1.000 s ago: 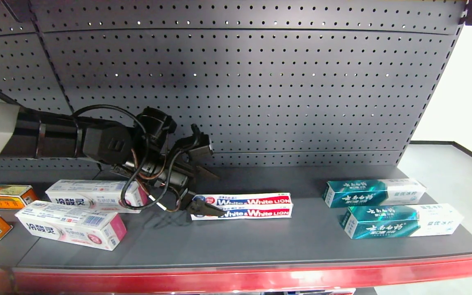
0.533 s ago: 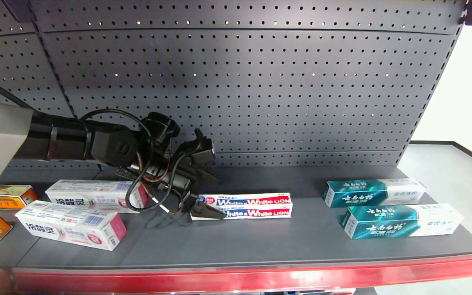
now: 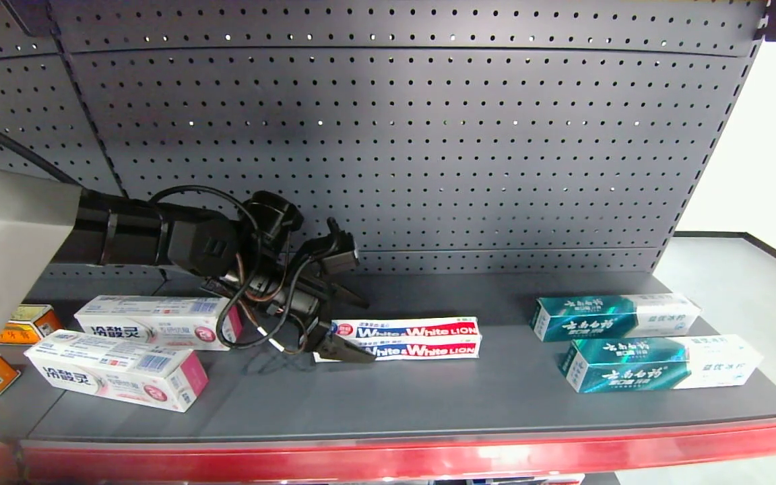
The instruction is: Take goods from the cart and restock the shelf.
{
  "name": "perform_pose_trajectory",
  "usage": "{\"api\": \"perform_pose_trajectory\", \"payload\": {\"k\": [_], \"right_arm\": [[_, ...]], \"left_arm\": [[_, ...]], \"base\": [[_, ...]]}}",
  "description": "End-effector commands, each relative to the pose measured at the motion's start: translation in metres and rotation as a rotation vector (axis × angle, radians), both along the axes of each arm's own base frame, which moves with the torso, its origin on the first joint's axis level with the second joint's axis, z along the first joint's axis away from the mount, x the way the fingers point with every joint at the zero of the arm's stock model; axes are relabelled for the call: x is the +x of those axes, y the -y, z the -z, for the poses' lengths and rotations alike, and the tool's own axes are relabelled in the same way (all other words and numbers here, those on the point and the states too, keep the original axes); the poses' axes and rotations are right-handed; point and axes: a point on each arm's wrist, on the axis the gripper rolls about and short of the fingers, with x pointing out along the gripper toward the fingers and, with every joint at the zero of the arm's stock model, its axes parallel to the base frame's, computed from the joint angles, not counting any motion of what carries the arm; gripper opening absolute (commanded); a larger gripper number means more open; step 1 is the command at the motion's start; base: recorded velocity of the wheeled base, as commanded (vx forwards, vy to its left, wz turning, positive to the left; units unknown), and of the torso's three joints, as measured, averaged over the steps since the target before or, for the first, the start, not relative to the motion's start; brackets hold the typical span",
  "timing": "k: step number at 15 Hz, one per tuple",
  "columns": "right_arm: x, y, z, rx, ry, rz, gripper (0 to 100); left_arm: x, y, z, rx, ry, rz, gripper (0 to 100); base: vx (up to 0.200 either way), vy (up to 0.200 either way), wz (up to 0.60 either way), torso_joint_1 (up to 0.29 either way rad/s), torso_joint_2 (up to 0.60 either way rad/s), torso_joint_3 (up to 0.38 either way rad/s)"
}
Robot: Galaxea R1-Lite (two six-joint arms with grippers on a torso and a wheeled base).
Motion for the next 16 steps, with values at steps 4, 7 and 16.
{"api": "perform_pose_trajectory", "payload": {"k": [4, 7, 16], "right_arm": [[-0.0005, 0.0, 0.0014, 0.0, 0.002, 0.001, 0], [-0.0004, 0.0, 0.0018, 0.001, 0.0, 0.002, 0], [-0.0006, 0.0, 0.0013, 0.0, 0.005, 0.001, 0]], "left_arm": [[0.0011, 0.0008, 0.0016, 0.004, -0.01, 0.002, 100], [0.0002, -0.0001, 0.0013, 0.007, -0.018, 0.002, 100], [-0.0045, 0.0015, 0.0007, 0.011, -0.017, 0.017, 0]], "base": [[0.0, 0.0, 0.0, 0.0, 0.0, 0.0], [0.0, 0.0, 0.0, 0.0, 0.0, 0.0], [0.0, 0.0, 0.0, 0.0, 0.0, 0.0]]}}
